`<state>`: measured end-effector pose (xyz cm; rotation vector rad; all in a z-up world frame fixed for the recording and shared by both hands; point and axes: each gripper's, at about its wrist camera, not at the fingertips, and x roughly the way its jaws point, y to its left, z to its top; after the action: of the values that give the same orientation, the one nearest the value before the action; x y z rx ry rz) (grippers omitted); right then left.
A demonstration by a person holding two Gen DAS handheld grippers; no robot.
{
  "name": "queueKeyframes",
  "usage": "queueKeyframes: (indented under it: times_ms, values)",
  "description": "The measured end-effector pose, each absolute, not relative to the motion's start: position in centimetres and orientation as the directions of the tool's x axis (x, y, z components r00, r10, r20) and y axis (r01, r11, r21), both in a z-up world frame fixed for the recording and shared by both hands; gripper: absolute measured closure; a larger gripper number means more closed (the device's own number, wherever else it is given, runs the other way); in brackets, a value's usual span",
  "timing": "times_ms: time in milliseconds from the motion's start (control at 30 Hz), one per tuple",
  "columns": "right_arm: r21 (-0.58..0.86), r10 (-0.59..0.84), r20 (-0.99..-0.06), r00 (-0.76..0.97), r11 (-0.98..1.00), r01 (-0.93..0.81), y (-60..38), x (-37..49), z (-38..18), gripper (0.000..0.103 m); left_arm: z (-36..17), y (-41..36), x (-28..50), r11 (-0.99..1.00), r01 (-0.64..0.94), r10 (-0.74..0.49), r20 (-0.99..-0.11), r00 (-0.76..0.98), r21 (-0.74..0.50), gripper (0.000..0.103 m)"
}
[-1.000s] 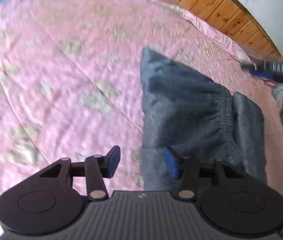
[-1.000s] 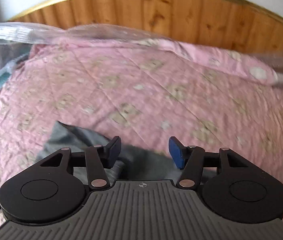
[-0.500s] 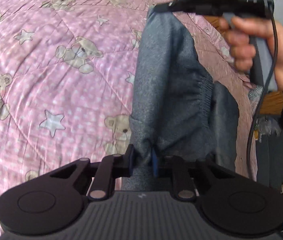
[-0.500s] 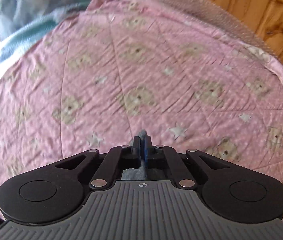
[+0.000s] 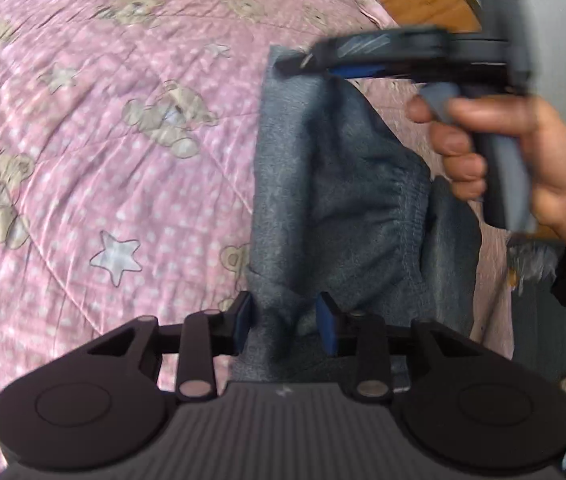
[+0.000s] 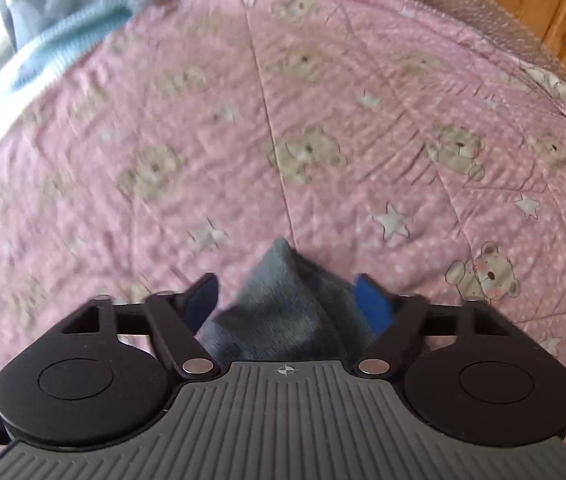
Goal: Fold clothes
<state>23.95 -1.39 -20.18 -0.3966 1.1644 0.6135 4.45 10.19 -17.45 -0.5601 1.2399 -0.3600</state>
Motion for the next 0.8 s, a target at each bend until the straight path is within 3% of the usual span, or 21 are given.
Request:
queueKeyframes:
  times_ms: [33,400,433,500,533,567,633,800]
  values:
    - [0.017,0.231,-0.936,0.266,0.783,-0.622,-1.5,24.0,-20.7,0.102,-17.6,9.7,4.1,0.824,-0.018,-0.542,-0.797,0.268,-0.566,0.073]
    - [0.081,0.275,-0.862,0.426,0.904,-0.421,-5.5,24.9,-18.6,0.102,-18.3,9.1,0.9,0.869,0.047,-0.495,-0.861,0.121,-0.493,0.078]
    - [0.122,0.304,-0.854,0.422,0.906,-0.405,-6.2,25.3,-18.2,0.099,-18.1,9.2,0.9,0.871,0.058,-0.492,-0.862,0.125,-0.488,0.078]
    - [0.186,0.343,-0.829,0.442,0.914,-0.362,-8.1,25.0,-16.5,0.08,-16.4,10.6,1.4,0.865,0.059,-0.5,-0.843,0.198,-0.499,0.078]
    - [0.203,0.348,-0.808,0.476,0.922,-0.329,-9.6,24.1,-15.2,0.059,-15.4,11.5,1.8,0.865,0.056,-0.496,-0.832,0.248,-0.499,0.074]
    - [0.213,0.34,-0.781,0.524,0.933,-0.289,-11.4,22.8,-13.6,0.047,-14.6,12.5,2.3,0.866,0.046,-0.488,-0.822,0.294,-0.498,0.069]
    - [0.26,0.342,-0.737,0.583,0.94,-0.222,-14.5,19.7,-11.3,0.045,-14.1,13.9,3.8,0.861,0.028,-0.485,-0.802,0.35,-0.508,0.061]
    - [0.526,0.507,-0.699,0.503,0.842,-0.118,-19.1,8.4,-12.1,0.044,-17.1,11.9,8.6,0.823,0.053,-0.554,-0.78,0.292,-0.565,0.059]
